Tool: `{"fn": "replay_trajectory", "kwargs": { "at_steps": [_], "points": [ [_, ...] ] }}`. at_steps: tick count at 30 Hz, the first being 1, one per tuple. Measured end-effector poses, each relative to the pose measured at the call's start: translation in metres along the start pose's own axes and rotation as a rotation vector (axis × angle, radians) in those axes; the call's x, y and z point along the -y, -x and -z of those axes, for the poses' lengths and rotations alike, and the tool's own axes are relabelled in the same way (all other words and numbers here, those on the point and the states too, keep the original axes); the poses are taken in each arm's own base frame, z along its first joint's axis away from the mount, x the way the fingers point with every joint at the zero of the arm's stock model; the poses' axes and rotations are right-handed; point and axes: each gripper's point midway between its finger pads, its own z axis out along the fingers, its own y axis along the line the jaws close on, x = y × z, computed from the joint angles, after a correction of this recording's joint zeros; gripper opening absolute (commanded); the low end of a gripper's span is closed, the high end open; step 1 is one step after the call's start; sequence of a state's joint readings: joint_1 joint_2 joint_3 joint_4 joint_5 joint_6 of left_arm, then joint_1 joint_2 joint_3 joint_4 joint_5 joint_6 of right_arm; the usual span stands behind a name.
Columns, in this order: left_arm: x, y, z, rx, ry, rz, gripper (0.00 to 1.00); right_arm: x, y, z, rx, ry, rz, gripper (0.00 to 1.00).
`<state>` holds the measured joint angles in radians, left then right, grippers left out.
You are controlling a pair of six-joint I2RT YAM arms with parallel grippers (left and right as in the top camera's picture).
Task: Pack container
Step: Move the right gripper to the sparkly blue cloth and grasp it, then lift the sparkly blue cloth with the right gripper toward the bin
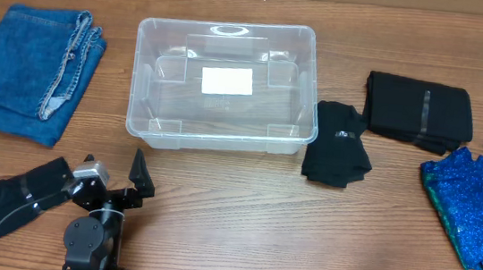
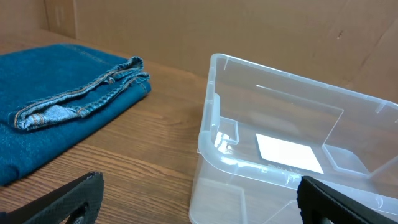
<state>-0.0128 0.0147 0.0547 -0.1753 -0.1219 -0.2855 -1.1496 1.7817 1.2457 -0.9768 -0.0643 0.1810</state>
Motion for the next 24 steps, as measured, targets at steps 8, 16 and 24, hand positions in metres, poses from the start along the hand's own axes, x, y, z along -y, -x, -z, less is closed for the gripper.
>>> {"fn": "replay_trajectory", "kwargs": {
  "at_steps": [8, 16, 24],
  "points": [
    [0.0, 0.0, 0.0, 0.0, 0.0, 0.0, 1.0, -0.013, 0.009, -0.002, 0.03, 0.072, 0.057, 0.86],
    [0.0, 0.0, 0.0, 0.0, 0.0, 0.0, 1.0, -0.021, 0.009, -0.01, 0.042, 0.124, 0.082, 0.7],
    [0.0, 0.0, 0.0, 0.0, 0.0, 0.0, 1.0, -0.023, -0.004, -0.029, 0.029, 0.16, 0.086, 0.52]
  ]
}}
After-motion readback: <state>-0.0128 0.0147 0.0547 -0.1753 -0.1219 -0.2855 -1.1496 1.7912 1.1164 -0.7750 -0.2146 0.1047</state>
